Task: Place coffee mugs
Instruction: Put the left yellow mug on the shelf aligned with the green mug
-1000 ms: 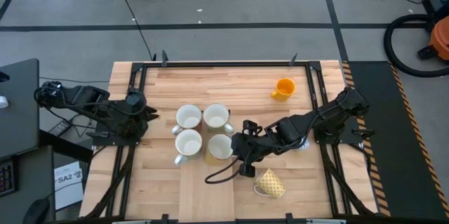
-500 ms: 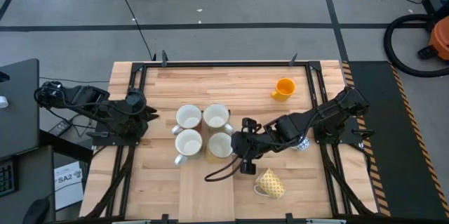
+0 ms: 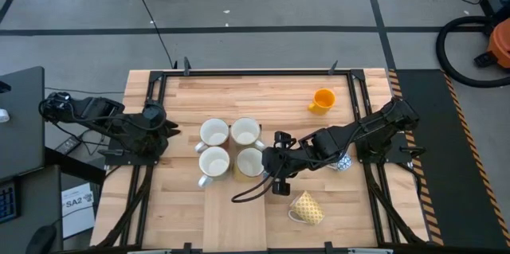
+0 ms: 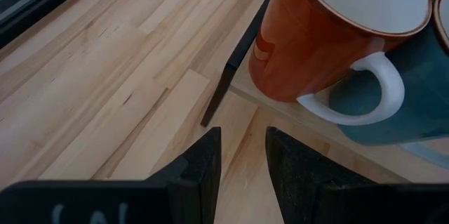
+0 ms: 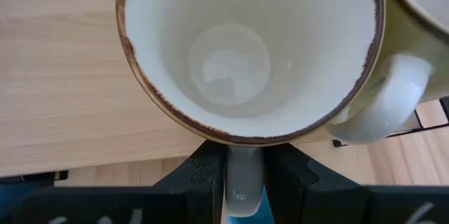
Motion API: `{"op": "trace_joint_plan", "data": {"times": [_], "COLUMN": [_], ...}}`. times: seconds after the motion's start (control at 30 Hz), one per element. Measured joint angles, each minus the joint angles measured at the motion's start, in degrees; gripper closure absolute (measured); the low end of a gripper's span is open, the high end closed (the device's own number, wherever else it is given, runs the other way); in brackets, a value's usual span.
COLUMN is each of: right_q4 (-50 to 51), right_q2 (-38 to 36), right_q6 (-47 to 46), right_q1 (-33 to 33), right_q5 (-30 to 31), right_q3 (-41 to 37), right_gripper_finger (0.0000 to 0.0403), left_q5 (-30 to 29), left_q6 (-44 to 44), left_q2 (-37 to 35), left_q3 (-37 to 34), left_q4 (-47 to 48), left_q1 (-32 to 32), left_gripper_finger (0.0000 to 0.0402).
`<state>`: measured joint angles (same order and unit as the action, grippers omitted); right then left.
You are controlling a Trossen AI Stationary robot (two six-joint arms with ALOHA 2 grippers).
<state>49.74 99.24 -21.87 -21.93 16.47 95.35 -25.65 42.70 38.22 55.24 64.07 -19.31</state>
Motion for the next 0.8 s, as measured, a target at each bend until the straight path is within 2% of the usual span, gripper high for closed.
{"op": "trace_joint_plan", "data": {"times": [0.8], "right_q4": [-1.29], "right_q2": [0.0], "right_q6": [-0.46], "right_q1": [0.02], "right_q5": [-0.04], "right_q3": [-0.02], "right_gripper_finger": [0.0296], "left_q5": [0.0], "left_q6": [-0.01], "left_q2": [0.0], "left_q3": [0.0], "left_q4": [0.02], "left_q1": [0.0], "left_gripper_finger": [0.0283]}}
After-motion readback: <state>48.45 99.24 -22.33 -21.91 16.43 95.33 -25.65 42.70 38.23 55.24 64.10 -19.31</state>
